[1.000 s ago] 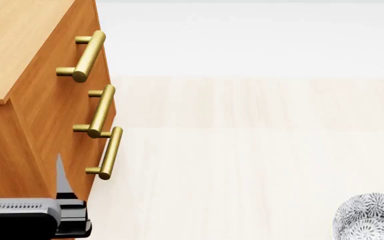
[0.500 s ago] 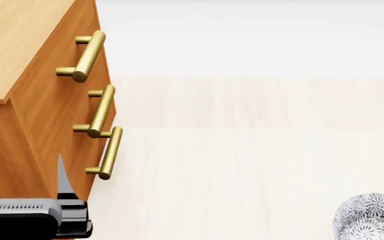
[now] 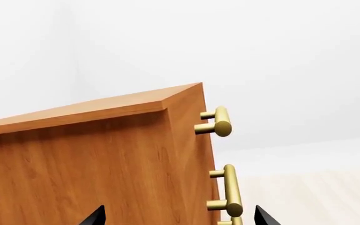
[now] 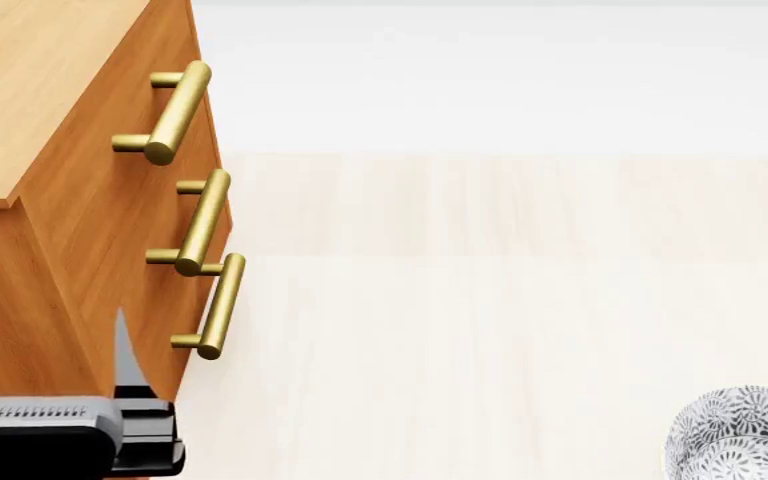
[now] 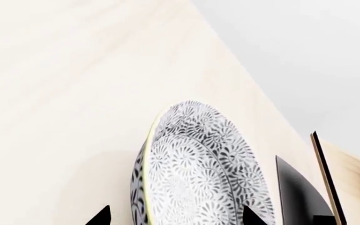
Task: Close the top drawer of the cabinet and put the bowl on top of it.
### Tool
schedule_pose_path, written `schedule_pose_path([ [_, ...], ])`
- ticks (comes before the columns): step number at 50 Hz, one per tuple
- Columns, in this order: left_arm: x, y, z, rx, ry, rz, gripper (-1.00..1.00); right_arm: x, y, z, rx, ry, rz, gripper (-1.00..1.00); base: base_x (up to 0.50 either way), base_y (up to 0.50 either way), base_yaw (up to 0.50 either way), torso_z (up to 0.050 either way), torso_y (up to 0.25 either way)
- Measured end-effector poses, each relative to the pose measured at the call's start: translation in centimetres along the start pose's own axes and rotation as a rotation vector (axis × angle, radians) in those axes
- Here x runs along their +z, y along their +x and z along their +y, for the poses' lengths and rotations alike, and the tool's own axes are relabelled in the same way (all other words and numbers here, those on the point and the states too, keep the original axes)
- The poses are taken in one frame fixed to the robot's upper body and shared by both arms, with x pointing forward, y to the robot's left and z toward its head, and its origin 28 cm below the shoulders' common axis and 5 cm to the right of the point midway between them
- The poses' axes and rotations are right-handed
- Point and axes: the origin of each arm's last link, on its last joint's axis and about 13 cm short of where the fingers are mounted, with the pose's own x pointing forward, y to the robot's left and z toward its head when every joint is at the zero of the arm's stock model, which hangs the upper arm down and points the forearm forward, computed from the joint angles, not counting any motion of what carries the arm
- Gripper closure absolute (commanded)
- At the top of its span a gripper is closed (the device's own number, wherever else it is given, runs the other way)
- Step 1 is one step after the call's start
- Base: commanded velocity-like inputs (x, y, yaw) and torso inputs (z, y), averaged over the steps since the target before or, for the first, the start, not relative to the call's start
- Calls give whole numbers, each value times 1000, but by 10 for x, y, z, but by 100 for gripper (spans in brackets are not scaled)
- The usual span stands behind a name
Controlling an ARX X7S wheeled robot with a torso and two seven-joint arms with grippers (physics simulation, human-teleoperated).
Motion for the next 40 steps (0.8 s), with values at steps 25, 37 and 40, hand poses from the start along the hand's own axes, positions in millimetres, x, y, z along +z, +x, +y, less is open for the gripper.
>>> schedule_pose_path([
  [25, -1, 0, -1, -4, -2, 4, -100, -4, 7, 4, 4, 0, 4, -100, 0, 0, 0, 0, 0],
  [37, -2, 0, -2, -6, -3, 5, -100, -6, 9, 6, 4, 5, 8, -100, 0, 0, 0, 0, 0],
  [40, -2, 0, -2, -7, -2, 5, -100, -7, 10, 6, 4, 5, 9, -100, 0, 0, 0, 0, 0],
])
